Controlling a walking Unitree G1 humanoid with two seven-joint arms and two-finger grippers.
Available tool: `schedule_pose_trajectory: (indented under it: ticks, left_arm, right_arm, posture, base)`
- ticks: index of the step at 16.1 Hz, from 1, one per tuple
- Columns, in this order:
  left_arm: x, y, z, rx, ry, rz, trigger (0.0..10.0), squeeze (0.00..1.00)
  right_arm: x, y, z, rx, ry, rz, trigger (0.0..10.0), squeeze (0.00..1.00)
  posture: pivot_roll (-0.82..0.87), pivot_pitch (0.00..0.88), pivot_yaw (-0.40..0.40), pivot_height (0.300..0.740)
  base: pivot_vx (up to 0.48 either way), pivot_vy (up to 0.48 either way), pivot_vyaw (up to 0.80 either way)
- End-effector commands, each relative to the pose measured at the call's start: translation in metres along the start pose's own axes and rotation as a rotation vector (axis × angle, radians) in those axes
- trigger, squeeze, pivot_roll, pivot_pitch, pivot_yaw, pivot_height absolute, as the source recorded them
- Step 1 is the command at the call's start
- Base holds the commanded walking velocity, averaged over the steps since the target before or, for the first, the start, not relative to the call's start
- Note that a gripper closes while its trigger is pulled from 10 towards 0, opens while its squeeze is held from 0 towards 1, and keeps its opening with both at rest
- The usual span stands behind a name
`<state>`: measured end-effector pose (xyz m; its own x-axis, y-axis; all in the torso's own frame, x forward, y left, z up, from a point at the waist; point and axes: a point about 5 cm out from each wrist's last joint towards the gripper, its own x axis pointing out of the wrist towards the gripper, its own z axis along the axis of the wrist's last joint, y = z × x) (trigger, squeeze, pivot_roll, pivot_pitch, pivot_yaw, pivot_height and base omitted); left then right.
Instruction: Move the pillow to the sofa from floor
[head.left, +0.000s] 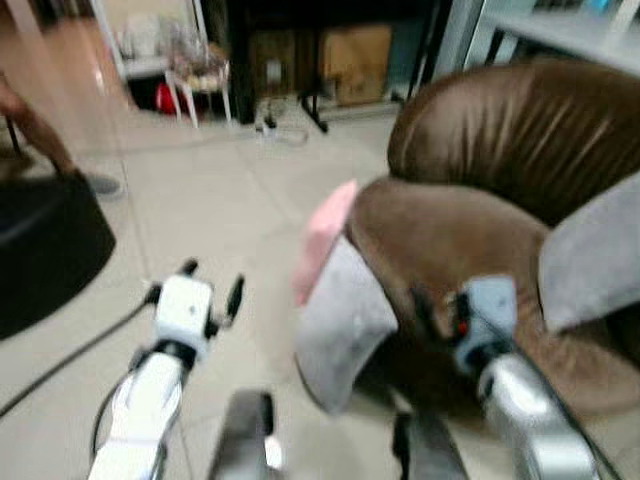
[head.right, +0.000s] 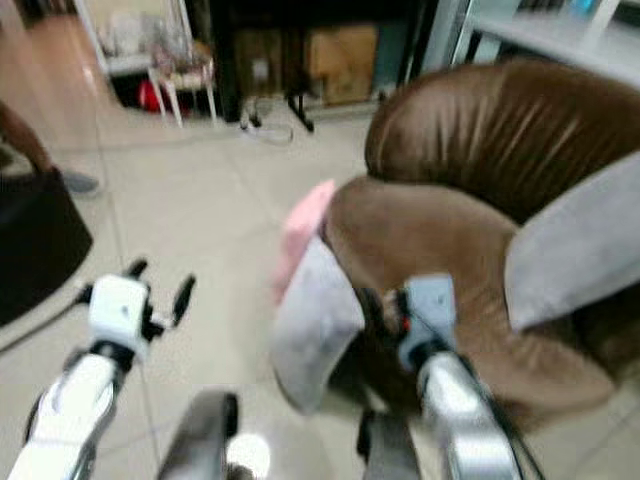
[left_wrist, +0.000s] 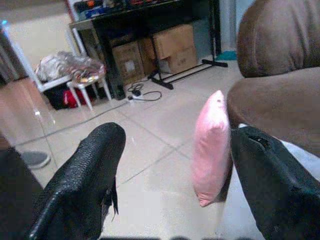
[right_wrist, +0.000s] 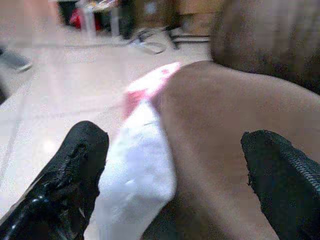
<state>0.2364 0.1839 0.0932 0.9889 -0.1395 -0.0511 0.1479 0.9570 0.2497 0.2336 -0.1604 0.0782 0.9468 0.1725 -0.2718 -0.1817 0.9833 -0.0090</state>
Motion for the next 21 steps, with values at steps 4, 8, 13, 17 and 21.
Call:
schedule_pose_trajectory:
  ticks: [4,8,13,17,21]
  left_arm:
    - [0.0,0.0,0.004,-0.014,-0.026,-0.005,10.0,0.0]
    - [0.0,0.005,0.003,-0.015,-0.024,0.005,10.0,0.0]
    - [0.001,0.009,0.004,-0.018,-0.026,-0.001,10.0,0.0]
    - [0.002,0.009,0.004,-0.019,-0.026,-0.007,10.0,0.0]
    - [0.003,0.008,0.003,-0.02,-0.028,-0.013,10.0,0.0]
  right_arm:
    - [0.003,0.0,0.012,-0.021,-0.038,0.019,10.0,0.0]
    - [0.002,0.001,0.01,0.026,-0.046,-0.023,10.0,0.0]
    - [0.002,0.002,0.009,0.046,-0.051,-0.047,10.0,0.0]
    - [0.001,0.003,0.008,0.049,-0.052,-0.048,10.0,0.0]
    - [0.002,0.002,0.008,0.049,-0.052,-0.042,10.0,0.0]
  posture:
    - [-0.02,0.0,-0.041,0.615]
    - [-0.02,0.0,-0.037,0.615]
    - [-0.02,0.0,-0.032,0.615]
    - [-0.02,0.0,-0.029,0.615]
    - [-0.01,0.0,-0.03,0.615]
  base:
    - [0.121,0.0,0.8]
    - [0.259,0.0,0.0]
    - [0.275,0.0,0.0]
    - [0.288,0.0,0.0]
    - [0.29,0.0,0.0]
